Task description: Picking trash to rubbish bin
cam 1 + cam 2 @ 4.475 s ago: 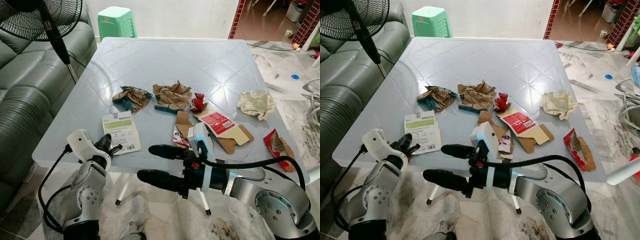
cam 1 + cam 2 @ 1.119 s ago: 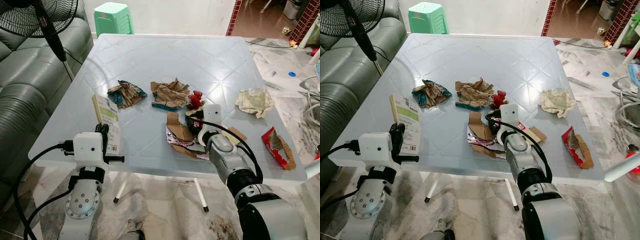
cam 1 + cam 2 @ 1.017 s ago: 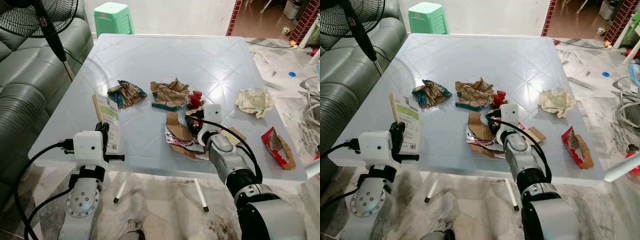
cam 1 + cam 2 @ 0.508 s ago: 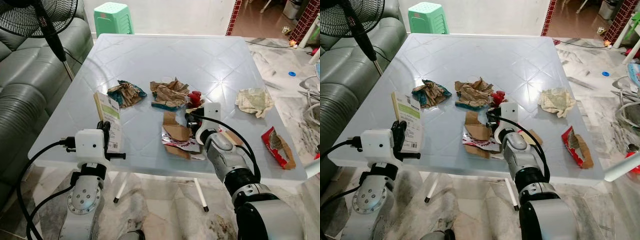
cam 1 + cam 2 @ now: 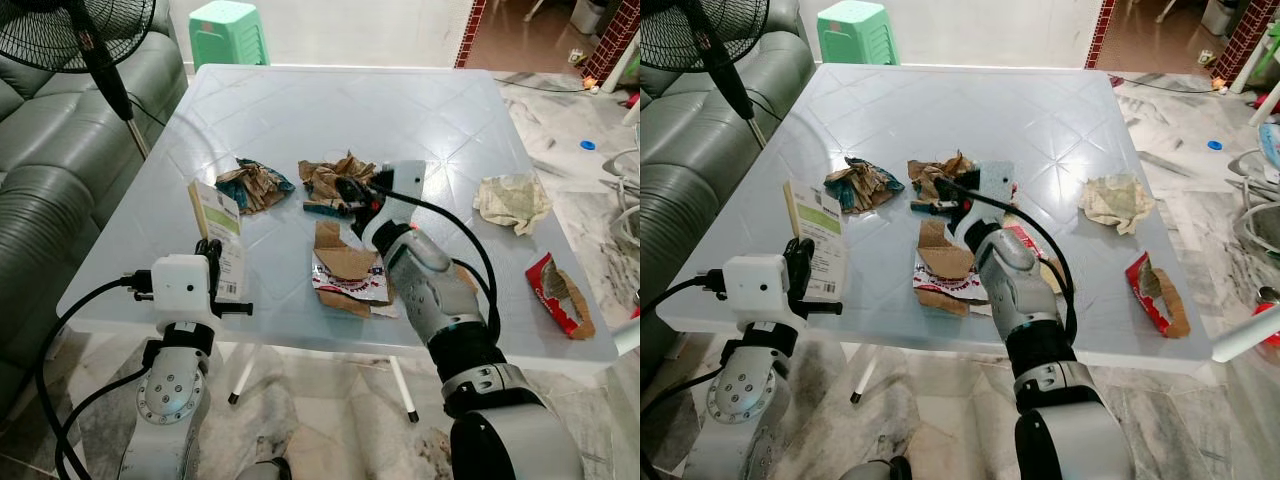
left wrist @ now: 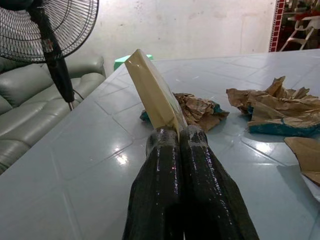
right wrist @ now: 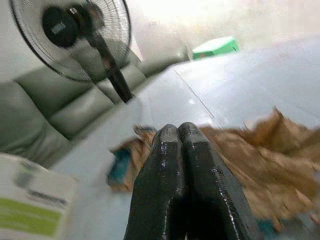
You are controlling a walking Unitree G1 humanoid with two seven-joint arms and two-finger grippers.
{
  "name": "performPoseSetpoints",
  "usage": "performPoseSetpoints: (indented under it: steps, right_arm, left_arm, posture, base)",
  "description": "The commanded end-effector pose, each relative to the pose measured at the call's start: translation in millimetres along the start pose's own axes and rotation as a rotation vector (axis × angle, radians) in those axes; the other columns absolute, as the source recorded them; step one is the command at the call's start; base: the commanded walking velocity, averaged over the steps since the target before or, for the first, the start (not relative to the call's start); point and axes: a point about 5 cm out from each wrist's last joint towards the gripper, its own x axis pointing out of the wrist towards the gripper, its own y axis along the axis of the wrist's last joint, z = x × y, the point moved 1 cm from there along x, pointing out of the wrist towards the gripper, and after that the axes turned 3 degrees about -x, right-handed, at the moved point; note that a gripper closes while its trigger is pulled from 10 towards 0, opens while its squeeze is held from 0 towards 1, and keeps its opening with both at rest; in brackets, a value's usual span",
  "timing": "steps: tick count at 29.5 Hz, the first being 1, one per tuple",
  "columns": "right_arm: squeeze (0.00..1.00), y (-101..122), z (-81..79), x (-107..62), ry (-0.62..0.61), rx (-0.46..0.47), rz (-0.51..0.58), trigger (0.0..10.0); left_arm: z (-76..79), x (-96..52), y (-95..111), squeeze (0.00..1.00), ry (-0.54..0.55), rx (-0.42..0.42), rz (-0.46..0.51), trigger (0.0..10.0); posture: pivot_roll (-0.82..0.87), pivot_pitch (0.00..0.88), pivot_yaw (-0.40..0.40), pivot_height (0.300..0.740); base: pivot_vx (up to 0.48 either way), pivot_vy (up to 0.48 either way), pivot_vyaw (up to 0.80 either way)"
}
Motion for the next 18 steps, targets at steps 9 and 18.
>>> performPoseSetpoints:
  steps: [9, 18]
  right_arm:
    - [1.0, 6.8, 17.1, -6.6, -0.116, -0.312, -0.035, 10.0]
    - [1.0, -3.6, 42.2, -17.3, -0.215, -0.478, -0.057, 10.0]
  left_arm:
    - [1.3, 0.3, -3.7, 0.0, 0.0, -0.012, -0.01, 0.0]
    - [1.0, -2.6, -3.6, 0.0, 0.003, -0.014, -0.013, 0.0]
  posture:
    - [0.01, 0.101, -0.014, 0.74]
    - [0.02, 0.108, -0.017, 0.74]
  base:
    - [0.0, 0.0, 0.0]
    - [0.0, 0.0, 0.0]
